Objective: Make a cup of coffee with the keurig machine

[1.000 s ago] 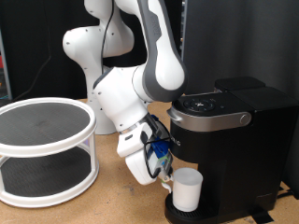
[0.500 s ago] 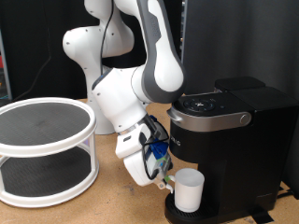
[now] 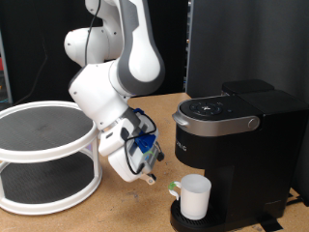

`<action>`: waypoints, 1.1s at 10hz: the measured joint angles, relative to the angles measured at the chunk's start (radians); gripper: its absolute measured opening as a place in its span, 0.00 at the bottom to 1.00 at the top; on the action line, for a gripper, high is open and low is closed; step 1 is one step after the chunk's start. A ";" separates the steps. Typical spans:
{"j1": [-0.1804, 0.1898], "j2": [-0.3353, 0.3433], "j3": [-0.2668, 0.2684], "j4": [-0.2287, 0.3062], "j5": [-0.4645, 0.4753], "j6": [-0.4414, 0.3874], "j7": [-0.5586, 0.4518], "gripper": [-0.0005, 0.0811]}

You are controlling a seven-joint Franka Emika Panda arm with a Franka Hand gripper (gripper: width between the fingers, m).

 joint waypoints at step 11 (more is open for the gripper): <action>-0.095 -0.268 -0.094 -0.073 -0.275 -0.250 0.175 0.99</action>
